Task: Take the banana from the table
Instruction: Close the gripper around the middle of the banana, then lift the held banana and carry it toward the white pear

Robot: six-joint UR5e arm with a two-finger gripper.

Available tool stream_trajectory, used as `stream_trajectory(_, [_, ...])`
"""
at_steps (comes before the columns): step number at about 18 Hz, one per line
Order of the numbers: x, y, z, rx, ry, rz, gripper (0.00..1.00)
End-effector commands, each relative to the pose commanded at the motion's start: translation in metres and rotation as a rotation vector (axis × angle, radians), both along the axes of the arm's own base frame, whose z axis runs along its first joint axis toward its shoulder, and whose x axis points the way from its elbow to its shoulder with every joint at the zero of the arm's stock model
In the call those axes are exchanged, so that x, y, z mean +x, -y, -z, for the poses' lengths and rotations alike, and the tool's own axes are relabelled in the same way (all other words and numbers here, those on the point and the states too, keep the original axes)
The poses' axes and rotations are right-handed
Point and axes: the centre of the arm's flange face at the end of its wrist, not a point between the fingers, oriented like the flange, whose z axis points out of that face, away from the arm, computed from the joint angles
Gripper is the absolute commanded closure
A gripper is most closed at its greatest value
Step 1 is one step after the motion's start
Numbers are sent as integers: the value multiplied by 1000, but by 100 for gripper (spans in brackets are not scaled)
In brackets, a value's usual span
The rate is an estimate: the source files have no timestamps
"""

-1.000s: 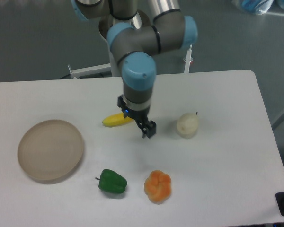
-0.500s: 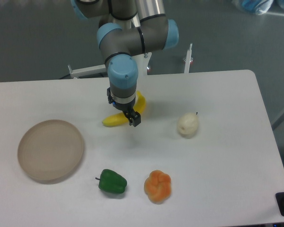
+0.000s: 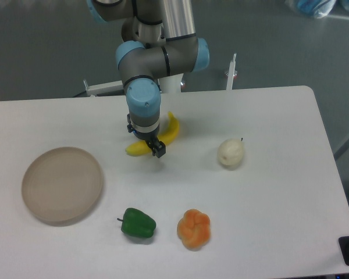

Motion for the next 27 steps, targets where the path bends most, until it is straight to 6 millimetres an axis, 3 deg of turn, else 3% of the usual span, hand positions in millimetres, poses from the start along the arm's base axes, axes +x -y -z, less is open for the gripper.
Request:
stream_trajectory(2, [-4,-8,-8,20,-11,3,86])
stream_trajectory(8, [-22,-33,-49,96,-61,2,87])
stream_trajectory(10, [-39,-44,-72,135,-79,-7,87])
stream_trajectory(14, [-101,-49,-125,181,-116,-96,87])
stream_trajectory(19, [-156,-88,-179,139,-91,-110,90])
stream_trajectory(21, [-178,-95,-173,133,-89,-107,91])
stream_trajectory(24, [-213,-89,-164,138,-90,-82,91])
stream_trajectory(27, [-222,-93,-159,139,-83,3,89])
